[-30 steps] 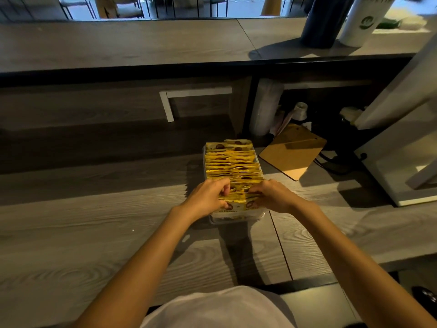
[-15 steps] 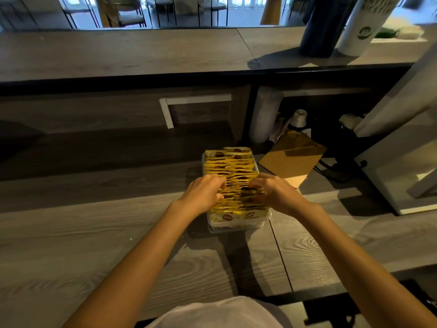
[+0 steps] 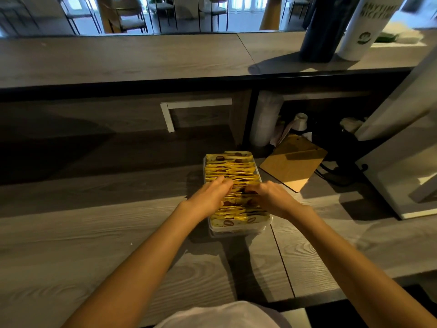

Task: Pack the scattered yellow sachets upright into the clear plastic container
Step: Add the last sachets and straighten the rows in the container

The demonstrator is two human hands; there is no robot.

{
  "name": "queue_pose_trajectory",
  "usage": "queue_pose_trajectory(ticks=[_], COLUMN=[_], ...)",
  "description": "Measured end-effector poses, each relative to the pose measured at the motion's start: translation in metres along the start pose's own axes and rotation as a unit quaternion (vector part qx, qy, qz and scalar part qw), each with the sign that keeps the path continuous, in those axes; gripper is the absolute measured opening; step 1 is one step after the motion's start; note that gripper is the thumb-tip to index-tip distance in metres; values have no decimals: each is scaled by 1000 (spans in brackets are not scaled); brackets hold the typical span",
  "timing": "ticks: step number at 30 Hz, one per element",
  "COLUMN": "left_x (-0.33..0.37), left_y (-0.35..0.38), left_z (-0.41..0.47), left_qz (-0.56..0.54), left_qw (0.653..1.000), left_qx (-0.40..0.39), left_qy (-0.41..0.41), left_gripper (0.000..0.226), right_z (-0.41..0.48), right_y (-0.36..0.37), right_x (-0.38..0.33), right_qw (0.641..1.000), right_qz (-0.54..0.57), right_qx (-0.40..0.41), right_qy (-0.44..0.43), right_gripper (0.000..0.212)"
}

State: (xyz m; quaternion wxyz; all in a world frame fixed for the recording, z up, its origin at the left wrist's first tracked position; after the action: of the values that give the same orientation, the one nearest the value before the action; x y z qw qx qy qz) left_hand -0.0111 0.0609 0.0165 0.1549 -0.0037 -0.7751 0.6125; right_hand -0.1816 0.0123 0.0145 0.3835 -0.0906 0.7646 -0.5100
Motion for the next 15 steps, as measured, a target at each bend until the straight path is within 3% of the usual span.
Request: queue_pose_trajectory(ticks=[8,15], left_x=[-11,-8], left_y=[-12,5], left_z=[8,-4], left_qz=[-51,-3], left_qw=[999,998], left_qx=[-9,36], left_qy=[12,42], left_gripper=[19,19], right_z=[7,-4], right_y=[-5,2], right_x=[0,-1], right_qw=[1000,1000], right_qz=[19,-20], right_qx=[-5,7], right_qy=[14,-11], right_gripper=[27,29])
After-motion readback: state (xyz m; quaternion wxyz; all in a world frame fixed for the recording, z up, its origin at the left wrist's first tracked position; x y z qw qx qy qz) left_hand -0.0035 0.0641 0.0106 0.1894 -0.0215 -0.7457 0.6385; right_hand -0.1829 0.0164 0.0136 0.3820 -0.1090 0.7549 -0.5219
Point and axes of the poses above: each hand's wrist, its own z-axis towards the middle knuckle, its own y-axis out of the palm, x = y × z, the point moved 1 cm from there along z, towards the middle knuckle, and after that the axes turned 11 degrees about z, right-handed, at the moved point
